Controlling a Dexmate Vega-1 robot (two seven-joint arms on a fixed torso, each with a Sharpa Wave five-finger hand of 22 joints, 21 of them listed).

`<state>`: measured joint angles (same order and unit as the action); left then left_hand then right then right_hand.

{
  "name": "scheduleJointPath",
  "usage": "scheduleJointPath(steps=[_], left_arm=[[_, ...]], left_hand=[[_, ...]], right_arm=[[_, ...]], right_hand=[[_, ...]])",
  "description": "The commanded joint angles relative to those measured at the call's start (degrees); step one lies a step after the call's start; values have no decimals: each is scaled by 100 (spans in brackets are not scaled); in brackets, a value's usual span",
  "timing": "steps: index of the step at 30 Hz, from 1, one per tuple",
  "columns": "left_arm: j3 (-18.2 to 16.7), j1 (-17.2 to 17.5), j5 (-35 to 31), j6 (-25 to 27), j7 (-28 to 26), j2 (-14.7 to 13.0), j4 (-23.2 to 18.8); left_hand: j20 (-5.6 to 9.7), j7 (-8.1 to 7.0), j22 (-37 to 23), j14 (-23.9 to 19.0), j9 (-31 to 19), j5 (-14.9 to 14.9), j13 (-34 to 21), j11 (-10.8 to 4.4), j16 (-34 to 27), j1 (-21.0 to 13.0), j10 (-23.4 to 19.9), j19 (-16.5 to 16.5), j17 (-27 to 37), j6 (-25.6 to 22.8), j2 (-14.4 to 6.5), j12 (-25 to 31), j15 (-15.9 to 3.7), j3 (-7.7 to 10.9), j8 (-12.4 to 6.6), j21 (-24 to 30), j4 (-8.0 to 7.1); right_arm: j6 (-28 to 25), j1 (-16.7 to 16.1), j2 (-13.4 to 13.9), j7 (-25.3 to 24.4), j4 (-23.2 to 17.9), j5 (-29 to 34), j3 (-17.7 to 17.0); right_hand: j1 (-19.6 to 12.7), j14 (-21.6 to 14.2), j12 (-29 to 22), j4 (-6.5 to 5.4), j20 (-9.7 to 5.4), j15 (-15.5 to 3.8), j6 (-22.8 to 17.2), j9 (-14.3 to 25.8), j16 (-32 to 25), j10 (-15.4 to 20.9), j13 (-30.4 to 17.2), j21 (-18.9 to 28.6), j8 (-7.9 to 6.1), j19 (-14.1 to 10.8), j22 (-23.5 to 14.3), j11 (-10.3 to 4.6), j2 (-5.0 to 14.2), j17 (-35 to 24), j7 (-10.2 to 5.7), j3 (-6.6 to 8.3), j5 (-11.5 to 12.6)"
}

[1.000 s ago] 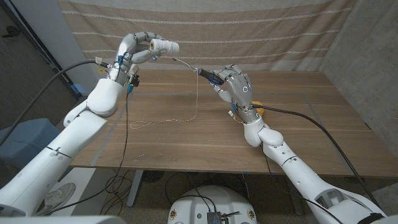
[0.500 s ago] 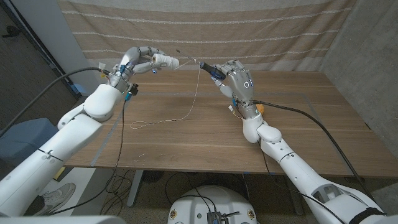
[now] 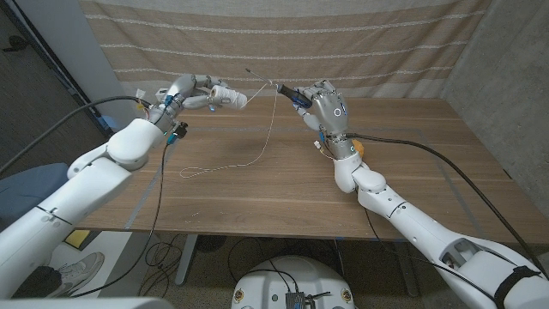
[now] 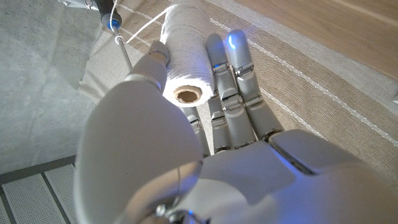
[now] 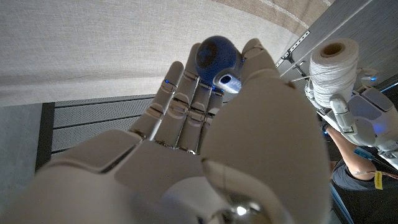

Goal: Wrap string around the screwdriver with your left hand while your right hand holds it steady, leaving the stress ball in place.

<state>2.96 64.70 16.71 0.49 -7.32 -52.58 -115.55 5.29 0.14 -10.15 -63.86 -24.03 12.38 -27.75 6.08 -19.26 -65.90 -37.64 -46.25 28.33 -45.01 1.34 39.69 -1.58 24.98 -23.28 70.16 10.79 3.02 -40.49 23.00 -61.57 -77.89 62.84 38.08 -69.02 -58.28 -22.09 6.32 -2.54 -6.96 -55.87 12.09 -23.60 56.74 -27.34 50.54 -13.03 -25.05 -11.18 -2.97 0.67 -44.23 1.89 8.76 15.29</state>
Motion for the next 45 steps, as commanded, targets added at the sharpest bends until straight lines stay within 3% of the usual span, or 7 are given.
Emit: scheduleJointPath(steps=[1, 14, 19, 26, 40, 45], left_arm=[[-117, 115, 25, 175, 0, -220, -150], [-128, 174, -117, 544, -137, -310, -354], [-110, 207, -287, 1118, -347, -422, -595], [132, 105, -722, 1897, -593, -644, -843], [550, 9, -959, 1933, -692, -577, -573], [724, -72, -1041, 2204, -654, -649, -585]], left_hand=[[611, 543, -8, -1015, -620, 36, -1221, -846, 18, -620, -921, -7, 25, -593, -669, 30, -1123, 512, 0, 25, -238], [631, 597, -16, -1031, -593, -7, -1195, -805, 42, -680, -975, -37, 38, -607, -699, 1, -1138, 545, 58, 65, -196], [644, 699, -19, -1022, -557, -79, -1112, -759, 81, -760, -1011, -72, 4, -640, -708, -63, -1142, 572, 96, 100, -139], [637, 711, -14, -989, -514, -159, -1037, -740, 137, -792, -1015, -82, -60, -657, -711, -145, -1130, 582, 139, 118, -127], [627, 719, -7, -960, -458, -218, -1013, -732, 176, -792, -1043, -81, -116, -672, -722, -209, -1128, 581, 189, 131, -140], [615, 699, -7, -972, -440, -229, -991, -761, 184, -781, -1062, -91, -142, -704, -724, -236, -1125, 575, 194, 141, -150]], right_arm=[[-796, 350, 468, 203, -81, -715, 787], [-1174, 369, 868, 801, -537, -873, 1069], [-1197, 355, 1028, 1161, -750, -899, 1118], [-1199, 318, 1346, 2360, -1325, -1028, 1109], [-1344, 289, 1573, 4481, -2119, -1192, 1028], [-1323, 296, 1529, 4738, -2185, -1109, 1052]], right_hand=[[-776, -275, 25, -24, -913, -620, -1016, 27, 7, 421, -6, 50, -32, 24, -7, -336, 777, -17, -963, -6, 25], [-818, -365, 82, -18, -888, -617, -1067, 22, -4, 530, 75, 121, -38, -8, 4, -272, 799, -45, -927, -17, 37], [-852, -458, 136, 19, -831, -600, -1164, -6, 13, 676, 193, 193, -52, -104, 27, -175, 746, -24, -873, -15, 74], [-845, -515, 205, 46, -795, -591, -1150, -38, 47, 726, 288, 243, -19, -182, 49, -107, 679, 13, -842, -18, 105], [-814, -548, 289, 44, -797, -590, -1122, -54, 90, 719, 371, 273, 13, -234, 71, -102, 674, 52, -805, -7, 116], [-812, -554, 310, 46, -795, -589, -1112, -56, 106, 712, 382, 280, 22, -247, 77, -105, 677, 65, -805, 0, 119]])
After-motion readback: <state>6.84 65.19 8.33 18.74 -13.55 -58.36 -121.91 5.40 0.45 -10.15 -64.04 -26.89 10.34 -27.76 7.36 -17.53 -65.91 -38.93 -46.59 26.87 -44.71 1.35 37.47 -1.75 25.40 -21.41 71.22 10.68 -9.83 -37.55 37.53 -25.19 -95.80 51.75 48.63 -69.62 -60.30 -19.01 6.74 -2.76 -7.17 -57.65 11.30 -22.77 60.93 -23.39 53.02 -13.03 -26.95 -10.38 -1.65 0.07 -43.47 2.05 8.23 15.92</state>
